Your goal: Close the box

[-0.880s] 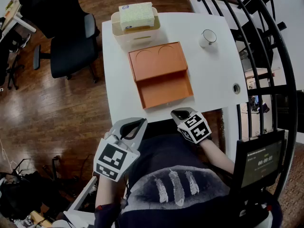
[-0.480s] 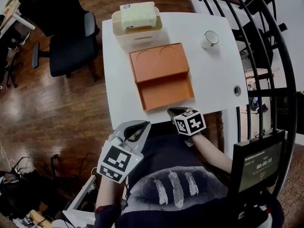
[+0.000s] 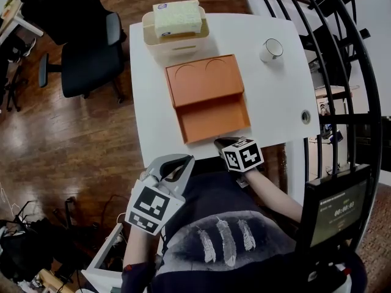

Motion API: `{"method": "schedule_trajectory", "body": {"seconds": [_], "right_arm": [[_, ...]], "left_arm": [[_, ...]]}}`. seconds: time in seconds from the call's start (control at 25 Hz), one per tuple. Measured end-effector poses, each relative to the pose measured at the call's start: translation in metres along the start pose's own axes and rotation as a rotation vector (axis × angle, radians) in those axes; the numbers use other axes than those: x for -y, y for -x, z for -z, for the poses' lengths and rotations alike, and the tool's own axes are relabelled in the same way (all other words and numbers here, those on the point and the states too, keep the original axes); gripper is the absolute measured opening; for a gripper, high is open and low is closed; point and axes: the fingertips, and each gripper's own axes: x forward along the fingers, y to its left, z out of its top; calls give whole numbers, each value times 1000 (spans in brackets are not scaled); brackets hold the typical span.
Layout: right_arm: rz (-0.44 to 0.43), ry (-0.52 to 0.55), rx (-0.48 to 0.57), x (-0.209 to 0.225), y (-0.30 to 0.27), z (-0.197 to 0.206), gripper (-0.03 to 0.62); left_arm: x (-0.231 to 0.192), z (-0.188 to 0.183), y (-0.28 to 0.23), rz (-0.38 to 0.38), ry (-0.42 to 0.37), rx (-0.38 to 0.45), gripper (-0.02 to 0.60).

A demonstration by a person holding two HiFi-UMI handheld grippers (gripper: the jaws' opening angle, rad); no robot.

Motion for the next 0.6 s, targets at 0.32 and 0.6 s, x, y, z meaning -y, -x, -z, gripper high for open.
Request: {"method": "schedule_trajectory", "body": {"seconds": [0.32, 0.6], "right_arm": [[-16, -23, 6, 1, -3, -6, 2], [-21, -22, 5, 0, -5, -9, 3]], "left_arm": [[-4, 0, -3, 6, 4, -10, 3], [-6, 0, -3, 11, 5, -9, 3]]}}
